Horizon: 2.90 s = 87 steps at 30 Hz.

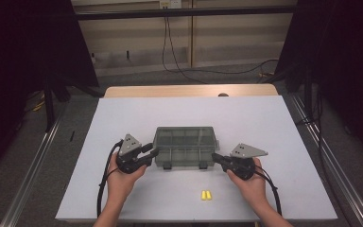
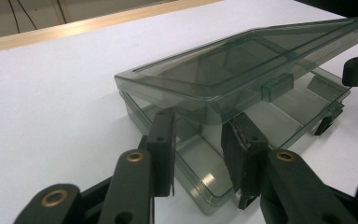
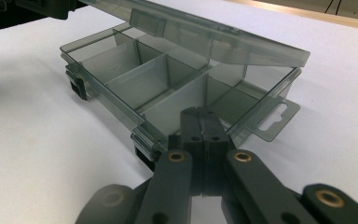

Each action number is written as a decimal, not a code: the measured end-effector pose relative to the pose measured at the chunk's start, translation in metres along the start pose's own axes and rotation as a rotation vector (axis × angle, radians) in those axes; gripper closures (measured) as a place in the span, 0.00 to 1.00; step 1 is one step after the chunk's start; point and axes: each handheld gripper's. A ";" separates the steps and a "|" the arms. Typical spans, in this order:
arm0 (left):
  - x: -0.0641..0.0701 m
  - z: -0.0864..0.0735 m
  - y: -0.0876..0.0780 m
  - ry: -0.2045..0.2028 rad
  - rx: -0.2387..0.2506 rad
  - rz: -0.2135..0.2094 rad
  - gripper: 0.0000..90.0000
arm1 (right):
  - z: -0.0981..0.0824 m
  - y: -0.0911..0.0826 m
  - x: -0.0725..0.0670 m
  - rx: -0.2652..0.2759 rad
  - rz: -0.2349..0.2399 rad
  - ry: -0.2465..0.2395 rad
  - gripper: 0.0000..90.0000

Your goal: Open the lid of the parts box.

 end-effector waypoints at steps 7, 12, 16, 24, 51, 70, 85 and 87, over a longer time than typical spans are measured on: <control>-0.001 0.003 0.000 -0.008 0.005 0.005 0.74 | -0.001 0.002 -0.001 0.008 0.000 -0.003 1.00; -0.003 0.007 -0.001 -0.003 0.008 0.017 0.75 | -0.001 0.002 -0.001 0.010 0.000 0.000 1.00; -0.002 0.011 -0.001 0.006 0.021 0.032 0.75 | -0.002 0.002 -0.002 0.011 -0.001 0.001 1.00; -0.002 0.016 -0.002 0.012 0.041 0.048 0.76 | -0.002 0.003 -0.002 0.014 -0.001 0.009 1.00; -0.004 0.029 0.000 0.029 0.056 0.053 0.87 | -0.003 0.002 -0.002 0.019 -0.003 0.015 1.00; -0.006 0.039 0.002 0.028 0.057 0.068 0.90 | -0.003 0.003 -0.003 0.025 -0.003 0.014 1.00; -0.009 0.046 0.005 0.025 0.063 0.079 0.91 | -0.004 0.003 -0.002 0.027 -0.003 0.018 1.00; -0.009 0.047 0.006 0.016 0.068 0.077 0.91 | -0.004 0.003 -0.003 0.027 -0.003 0.016 1.00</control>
Point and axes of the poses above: each handheld gripper's, and its own axes: y roughly forward along the jaws, z roughly out of its top, x roughly to its right, and after that the axes turned 9 degrees about -y, right-handed
